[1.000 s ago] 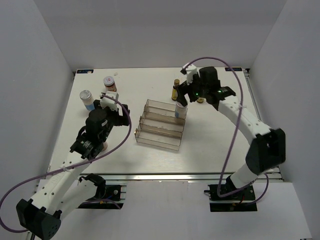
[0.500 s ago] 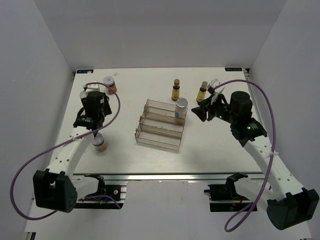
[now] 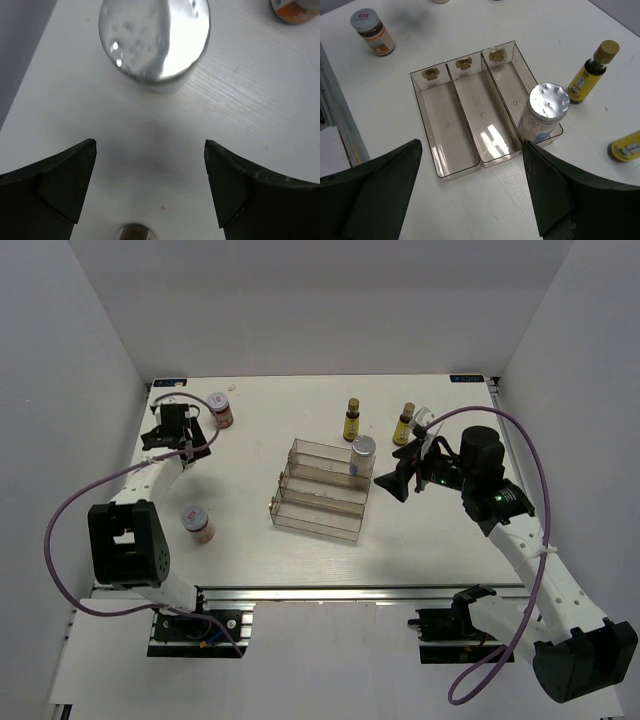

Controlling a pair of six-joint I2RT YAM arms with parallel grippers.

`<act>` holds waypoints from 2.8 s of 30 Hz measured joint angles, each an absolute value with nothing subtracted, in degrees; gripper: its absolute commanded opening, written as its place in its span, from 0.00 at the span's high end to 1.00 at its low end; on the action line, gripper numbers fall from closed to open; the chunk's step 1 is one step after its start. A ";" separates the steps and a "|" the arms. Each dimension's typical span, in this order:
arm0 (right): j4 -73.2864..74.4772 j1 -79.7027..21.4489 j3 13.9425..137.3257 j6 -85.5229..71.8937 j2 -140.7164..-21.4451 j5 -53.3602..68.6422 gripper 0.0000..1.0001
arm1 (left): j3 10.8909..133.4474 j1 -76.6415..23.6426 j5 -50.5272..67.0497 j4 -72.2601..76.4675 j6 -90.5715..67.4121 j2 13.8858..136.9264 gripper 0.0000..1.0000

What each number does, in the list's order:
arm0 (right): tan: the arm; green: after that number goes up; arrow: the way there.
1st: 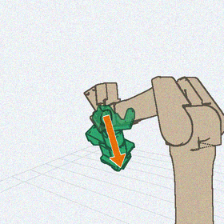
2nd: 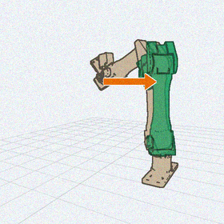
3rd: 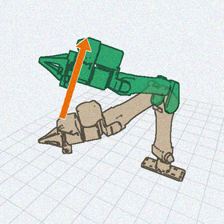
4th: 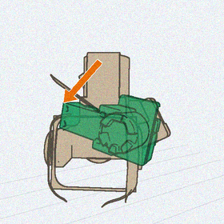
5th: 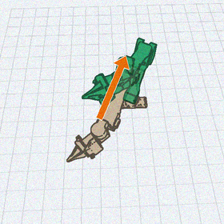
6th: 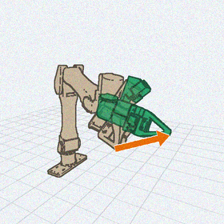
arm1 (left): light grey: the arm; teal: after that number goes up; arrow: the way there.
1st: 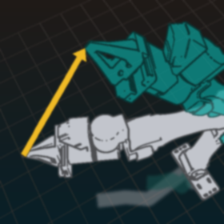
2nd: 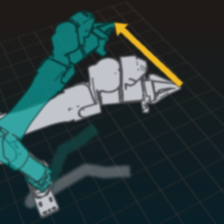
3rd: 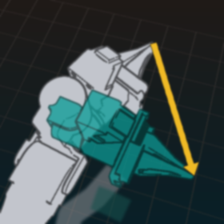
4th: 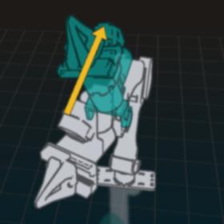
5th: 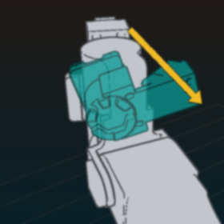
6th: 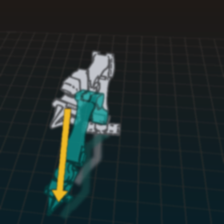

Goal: Organize the condiment bottles

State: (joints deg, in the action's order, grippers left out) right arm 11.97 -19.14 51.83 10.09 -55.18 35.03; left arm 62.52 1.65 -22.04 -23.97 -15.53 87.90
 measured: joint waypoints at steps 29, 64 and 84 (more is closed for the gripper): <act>11.90 -19.14 50.65 13.37 -53.87 36.12 0.13 | 82.56 4.16 -24.03 -20.47 -10.83 108.29 0.21; 11.84 -19.07 50.63 14.20 -55.72 35.97 0.81 | 72.40 -23.20 2.61 -20.38 -13.54 84.36 0.98; 11.88 -18.00 49.95 13.63 -55.72 36.01 0.95 | 81.17 -32.53 0.25 -15.07 -12.91 101.80 0.97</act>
